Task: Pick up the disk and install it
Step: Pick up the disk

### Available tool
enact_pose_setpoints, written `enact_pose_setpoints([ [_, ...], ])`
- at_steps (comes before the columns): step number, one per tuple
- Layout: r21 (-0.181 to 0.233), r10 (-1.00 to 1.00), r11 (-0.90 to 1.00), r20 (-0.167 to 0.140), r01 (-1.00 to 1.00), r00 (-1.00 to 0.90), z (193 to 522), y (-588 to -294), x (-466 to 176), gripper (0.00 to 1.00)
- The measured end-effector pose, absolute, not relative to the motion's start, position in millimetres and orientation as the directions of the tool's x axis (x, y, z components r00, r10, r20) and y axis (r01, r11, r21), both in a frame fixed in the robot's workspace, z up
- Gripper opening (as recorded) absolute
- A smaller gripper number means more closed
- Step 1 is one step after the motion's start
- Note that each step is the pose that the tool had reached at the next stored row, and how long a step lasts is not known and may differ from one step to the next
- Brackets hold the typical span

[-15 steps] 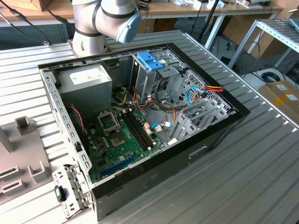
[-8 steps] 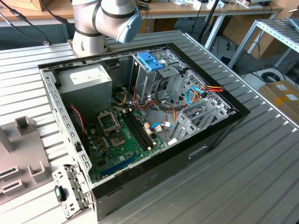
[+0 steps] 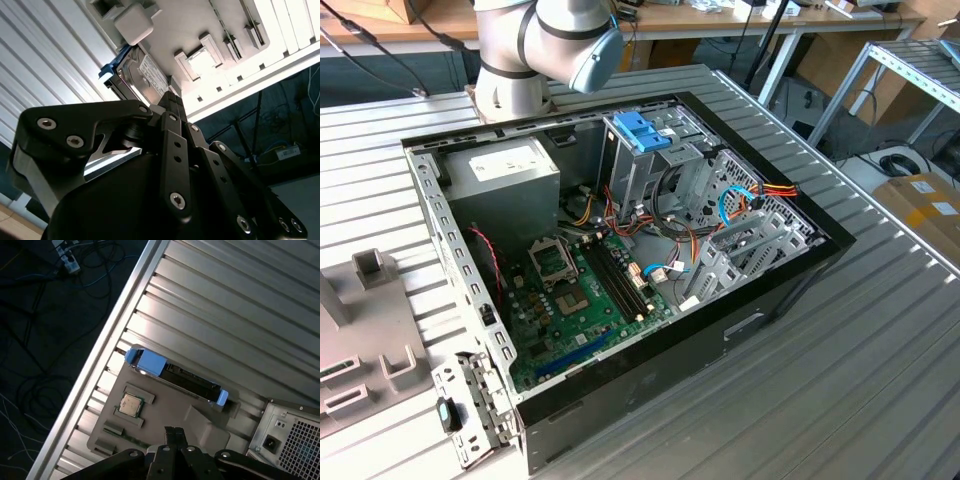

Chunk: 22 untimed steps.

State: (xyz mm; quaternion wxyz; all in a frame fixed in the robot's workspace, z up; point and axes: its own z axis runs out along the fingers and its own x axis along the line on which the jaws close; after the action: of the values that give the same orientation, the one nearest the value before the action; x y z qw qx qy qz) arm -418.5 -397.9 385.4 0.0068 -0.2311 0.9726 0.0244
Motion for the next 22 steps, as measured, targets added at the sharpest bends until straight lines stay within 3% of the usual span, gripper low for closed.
enact_pose_setpoints([
  [6, 0.044, -0.485, 0.873, -0.024, -0.486, -0.874, 385.3, -397.9, -418.5, 0.11],
  [10, 0.044, -0.636, 0.770, -0.025, -0.636, -0.772, 385.1, -397.9, -418.5, 0.11],
  [22, 0.044, -0.683, 0.728, -0.024, -0.684, -0.730, 385.0, -397.9, -418.5, 0.11],
])
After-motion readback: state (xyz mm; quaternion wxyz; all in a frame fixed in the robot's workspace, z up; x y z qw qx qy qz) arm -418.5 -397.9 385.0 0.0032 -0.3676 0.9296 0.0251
